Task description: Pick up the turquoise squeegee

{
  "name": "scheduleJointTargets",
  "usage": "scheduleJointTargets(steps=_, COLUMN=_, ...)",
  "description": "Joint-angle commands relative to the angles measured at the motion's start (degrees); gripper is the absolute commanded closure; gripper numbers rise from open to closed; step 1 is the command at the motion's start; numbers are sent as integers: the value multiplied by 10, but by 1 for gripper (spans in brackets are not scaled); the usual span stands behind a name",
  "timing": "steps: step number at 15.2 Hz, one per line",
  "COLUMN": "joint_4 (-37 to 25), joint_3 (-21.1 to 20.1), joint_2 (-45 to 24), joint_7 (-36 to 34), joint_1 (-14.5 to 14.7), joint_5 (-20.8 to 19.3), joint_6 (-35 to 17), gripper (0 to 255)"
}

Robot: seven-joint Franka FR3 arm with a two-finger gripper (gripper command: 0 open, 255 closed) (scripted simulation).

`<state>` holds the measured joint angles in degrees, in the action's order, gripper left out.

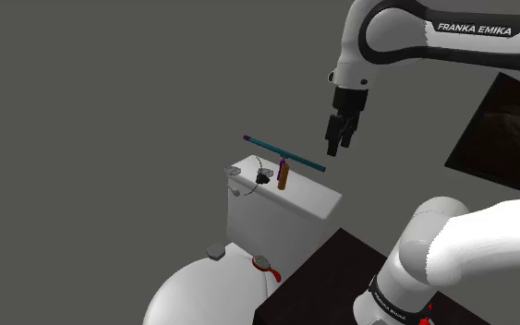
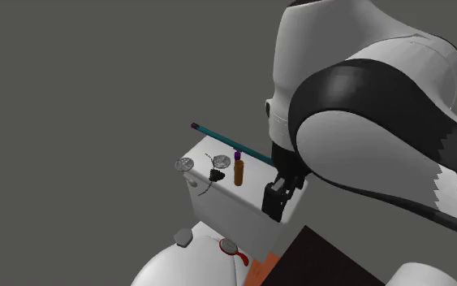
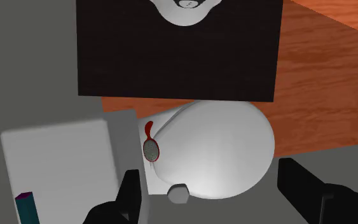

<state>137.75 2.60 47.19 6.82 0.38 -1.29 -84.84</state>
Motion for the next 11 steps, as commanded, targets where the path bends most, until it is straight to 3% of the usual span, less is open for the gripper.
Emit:
scheduleJointTargets(steps=1, joint_4=0, joint_3=0, joint_2=0, joint_7=0, joint_1=0, joint_5=0, joint_6=0, gripper=0)
scheduleJointTargets(steps=11, joint_4=-58, joint_3=66, joint_2=-199, joint_7=76, joint_1=-12, joint_5=-40, joint_6=-127, gripper=0)
